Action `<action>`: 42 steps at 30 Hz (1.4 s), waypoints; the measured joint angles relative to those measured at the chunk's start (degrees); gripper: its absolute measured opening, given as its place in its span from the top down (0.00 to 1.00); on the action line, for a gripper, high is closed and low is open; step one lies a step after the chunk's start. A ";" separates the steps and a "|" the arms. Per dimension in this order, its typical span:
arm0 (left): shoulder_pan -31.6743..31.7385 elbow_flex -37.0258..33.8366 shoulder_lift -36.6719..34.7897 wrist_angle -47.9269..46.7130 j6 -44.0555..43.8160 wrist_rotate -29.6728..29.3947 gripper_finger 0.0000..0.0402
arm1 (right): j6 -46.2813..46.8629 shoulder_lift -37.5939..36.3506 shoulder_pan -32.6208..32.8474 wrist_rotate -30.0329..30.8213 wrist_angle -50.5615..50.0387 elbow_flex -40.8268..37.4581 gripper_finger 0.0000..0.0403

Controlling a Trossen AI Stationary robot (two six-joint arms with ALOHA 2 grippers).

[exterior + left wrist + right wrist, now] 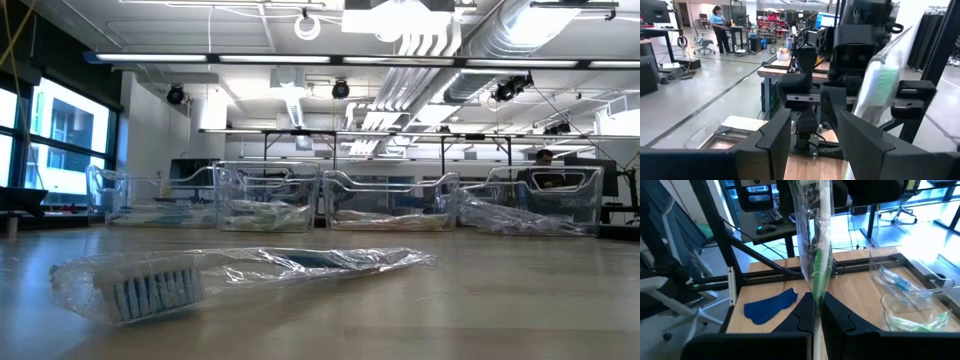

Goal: Pick & Place Toothbrushes
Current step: Put the green toothbrush into the middle left transparent bin

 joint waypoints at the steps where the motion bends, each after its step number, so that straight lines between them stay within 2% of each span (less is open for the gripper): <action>1: 0.00 -0.01 0.00 -0.07 0.32 0.35 0.60 | -0.23 0.36 0.06 0.59 0.46 0.00 0.99; 13: -0.14 0.02 0.00 1.66 7.33 13.39 0.60 | -4.31 1.29 0.55 1.96 6.69 0.00 0.99; 19: -0.13 -0.01 0.00 2.34 7.49 13.82 0.60 | -4.46 1.46 0.55 1.89 6.05 0.00 0.99; 27: -0.11 -0.03 4.33 10.54 6.01 14.53 0.60 | -4.35 1.55 0.55 1.83 5.74 0.00 0.99; 35: -0.09 0.02 4.76 12.19 7.02 14.40 0.60 | -4.11 1.55 0.55 2.12 3.61 0.00 0.99; 38: -0.11 0.02 4.75 12.50 6.67 14.39 0.64 | -4.15 1.55 0.55 2.25 3.79 0.00 0.99; 42: -0.10 0.02 4.74 12.40 5.94 14.33 0.74 | -4.27 1.55 0.55 2.23 3.82 0.00 0.99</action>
